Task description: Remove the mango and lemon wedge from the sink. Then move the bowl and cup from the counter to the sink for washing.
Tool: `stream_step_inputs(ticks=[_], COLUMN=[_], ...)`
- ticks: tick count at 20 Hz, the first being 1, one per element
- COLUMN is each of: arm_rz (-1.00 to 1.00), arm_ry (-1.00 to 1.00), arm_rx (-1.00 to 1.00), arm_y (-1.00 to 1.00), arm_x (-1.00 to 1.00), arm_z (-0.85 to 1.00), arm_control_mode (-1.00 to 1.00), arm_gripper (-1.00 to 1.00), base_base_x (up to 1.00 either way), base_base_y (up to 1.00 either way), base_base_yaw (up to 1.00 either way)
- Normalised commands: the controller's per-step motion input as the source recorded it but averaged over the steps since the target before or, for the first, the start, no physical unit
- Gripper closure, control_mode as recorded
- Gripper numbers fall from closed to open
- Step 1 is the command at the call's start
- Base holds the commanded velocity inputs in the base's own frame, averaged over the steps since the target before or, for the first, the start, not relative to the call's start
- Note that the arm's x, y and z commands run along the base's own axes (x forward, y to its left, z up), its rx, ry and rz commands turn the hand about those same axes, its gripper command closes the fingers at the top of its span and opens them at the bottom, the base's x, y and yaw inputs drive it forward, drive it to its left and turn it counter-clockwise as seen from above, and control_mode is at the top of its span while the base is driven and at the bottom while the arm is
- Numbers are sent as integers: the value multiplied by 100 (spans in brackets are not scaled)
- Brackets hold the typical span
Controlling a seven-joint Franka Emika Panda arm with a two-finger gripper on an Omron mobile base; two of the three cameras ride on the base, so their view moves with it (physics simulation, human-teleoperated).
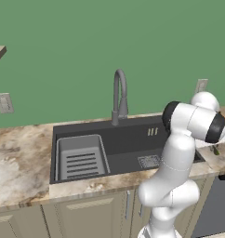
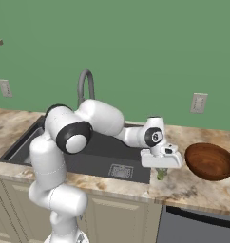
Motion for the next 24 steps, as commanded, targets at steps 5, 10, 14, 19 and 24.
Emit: stream_step_inputs(ticks=[5,10,14,19,24], arm_rz=[0,0,0,0,0], arm_ry=[0,-3,-4,-4,-5], arm_rx=[0,0,0,0,0], arm_y=[-5,-2,-2,-4,-5], arm_x=[0,0,1,2,3], arm_z=[-10,-11,-9,-8,-8], arm_control_mode=[-100,-100,-100,-100,-100], arm_gripper=[100,100,100,100,100], base_base_x=[0,0,0,0,0], base_base_y=[0,0,0,0,0], base_base_yaw=[0,0,0,0,0])
